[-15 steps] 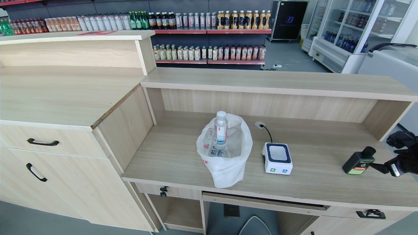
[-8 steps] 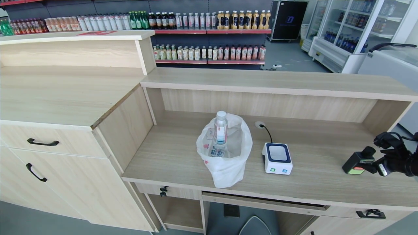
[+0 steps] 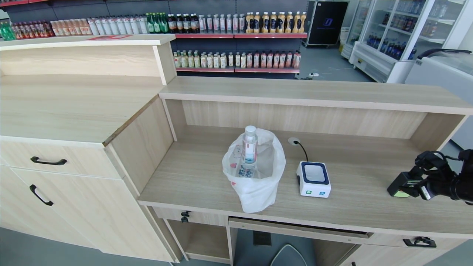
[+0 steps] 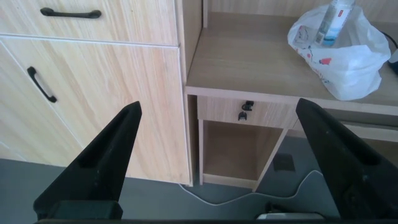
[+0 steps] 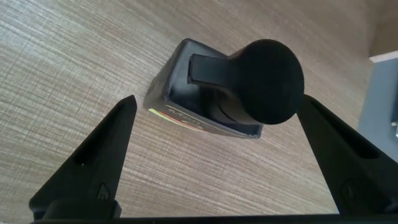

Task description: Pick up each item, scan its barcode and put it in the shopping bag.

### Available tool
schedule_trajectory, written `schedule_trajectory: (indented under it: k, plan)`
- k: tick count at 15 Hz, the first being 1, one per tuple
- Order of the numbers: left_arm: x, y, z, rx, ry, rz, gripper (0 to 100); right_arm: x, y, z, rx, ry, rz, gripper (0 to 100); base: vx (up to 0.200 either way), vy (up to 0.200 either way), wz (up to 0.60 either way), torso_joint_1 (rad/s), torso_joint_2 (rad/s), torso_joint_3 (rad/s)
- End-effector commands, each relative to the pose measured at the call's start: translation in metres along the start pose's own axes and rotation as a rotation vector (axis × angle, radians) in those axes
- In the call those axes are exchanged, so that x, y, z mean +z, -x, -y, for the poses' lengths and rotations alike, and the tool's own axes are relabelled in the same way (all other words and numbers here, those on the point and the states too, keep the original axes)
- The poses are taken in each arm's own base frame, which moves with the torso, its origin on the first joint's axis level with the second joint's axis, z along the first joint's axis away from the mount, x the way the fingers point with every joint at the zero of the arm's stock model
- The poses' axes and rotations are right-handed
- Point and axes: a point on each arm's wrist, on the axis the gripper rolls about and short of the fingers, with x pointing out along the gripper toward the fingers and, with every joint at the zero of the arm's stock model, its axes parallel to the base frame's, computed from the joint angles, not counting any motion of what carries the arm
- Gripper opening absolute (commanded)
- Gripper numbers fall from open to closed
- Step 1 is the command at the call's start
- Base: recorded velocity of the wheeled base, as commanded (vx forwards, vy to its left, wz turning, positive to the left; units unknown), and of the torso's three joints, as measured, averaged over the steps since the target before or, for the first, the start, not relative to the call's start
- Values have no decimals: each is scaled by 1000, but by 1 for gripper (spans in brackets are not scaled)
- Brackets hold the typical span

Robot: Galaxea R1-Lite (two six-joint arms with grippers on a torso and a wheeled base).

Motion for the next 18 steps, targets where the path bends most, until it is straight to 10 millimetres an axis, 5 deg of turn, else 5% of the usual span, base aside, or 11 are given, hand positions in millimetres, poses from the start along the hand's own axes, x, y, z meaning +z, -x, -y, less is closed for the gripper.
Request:
schedule_trajectory:
  k: [1,18]
  plan:
    - [0,0,0,0,0,0,100,-1,-3,-2,7,-1,-2,100,0,0,0,0,0,0]
    - [0,0,0,0,0,0,100,10,-30,-10,36,23,28,100,0,0,0,0,0,0]
